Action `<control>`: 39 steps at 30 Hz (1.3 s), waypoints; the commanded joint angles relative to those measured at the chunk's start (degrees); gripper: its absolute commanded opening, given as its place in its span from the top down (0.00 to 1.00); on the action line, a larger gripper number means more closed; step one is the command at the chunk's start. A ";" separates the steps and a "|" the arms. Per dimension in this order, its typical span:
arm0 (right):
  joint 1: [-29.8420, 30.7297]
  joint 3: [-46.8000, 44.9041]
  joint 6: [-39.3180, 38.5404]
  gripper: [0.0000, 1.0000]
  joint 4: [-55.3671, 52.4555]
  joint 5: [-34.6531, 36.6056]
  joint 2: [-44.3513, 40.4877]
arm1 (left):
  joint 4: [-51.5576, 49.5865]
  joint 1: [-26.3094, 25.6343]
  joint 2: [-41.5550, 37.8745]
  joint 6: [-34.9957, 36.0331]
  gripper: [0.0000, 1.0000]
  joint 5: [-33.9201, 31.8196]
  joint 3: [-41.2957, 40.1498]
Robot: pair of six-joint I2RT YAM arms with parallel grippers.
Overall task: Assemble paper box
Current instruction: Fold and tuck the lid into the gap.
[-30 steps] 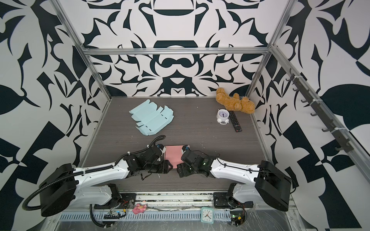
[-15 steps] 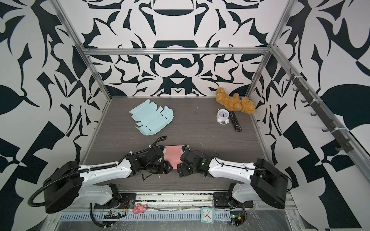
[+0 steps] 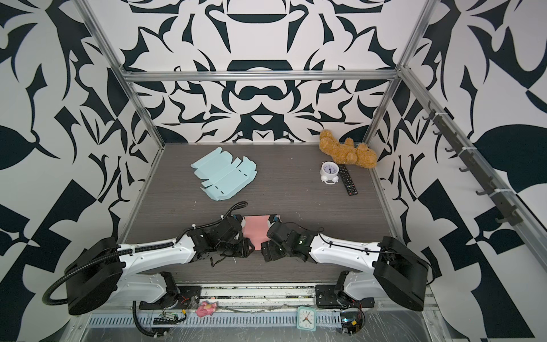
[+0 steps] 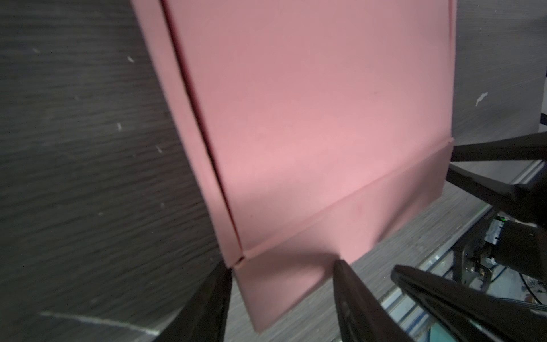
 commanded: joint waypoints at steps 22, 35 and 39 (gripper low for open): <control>0.19 0.26 -1.93 0.09 -0.90 5.95 -2.89 | -7.15 0.10 -6.33 5.55 0.24 -2.75 3.10; 0.19 1.94 -3.36 0.08 -1.69 6.81 -0.70 | -11.76 6.94 4.63 18.92 0.23 -2.02 18.00; 0.18 2.03 -3.54 0.08 -1.33 6.83 -0.29 | -11.03 9.70 9.13 22.00 0.23 0.74 22.47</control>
